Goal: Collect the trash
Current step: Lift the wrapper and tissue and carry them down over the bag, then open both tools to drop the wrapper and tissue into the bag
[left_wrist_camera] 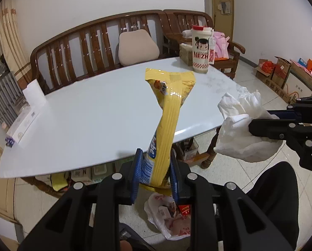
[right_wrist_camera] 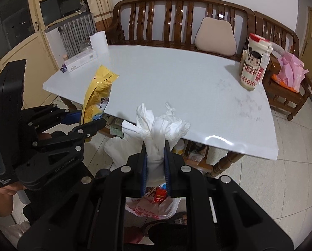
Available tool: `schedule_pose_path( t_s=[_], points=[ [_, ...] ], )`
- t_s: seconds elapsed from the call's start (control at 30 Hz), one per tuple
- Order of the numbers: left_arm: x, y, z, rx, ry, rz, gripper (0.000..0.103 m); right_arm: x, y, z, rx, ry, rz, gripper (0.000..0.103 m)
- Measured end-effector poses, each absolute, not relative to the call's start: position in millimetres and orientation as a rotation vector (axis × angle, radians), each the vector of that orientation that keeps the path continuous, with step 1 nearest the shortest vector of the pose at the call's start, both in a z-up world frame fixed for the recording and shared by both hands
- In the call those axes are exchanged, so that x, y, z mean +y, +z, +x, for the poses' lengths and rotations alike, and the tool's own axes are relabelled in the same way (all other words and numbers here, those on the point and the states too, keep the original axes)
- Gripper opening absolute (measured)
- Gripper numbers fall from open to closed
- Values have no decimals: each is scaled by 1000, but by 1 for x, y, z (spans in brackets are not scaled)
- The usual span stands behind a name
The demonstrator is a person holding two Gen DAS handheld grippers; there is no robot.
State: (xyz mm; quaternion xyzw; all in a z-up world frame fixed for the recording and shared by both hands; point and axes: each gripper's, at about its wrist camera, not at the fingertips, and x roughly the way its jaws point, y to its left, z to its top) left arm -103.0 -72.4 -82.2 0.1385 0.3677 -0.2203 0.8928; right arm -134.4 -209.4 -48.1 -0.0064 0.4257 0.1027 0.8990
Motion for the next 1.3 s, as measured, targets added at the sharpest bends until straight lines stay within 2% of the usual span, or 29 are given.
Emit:
schedule_pose_path(
  t_s=[0.63,0.97,1.3],
  points=[
    [-70,-158,-109,909,-395,308,24,-195,-125,-144,1008,184,-27,13],
    [-73,-236,-100,1066,-369,297,24,-183,-187,-135,1101,163,-30,13],
    [-81,-325,-88,1257,-337,272,24,-192,-286,-107,1254,98,60,13]
  ],
)
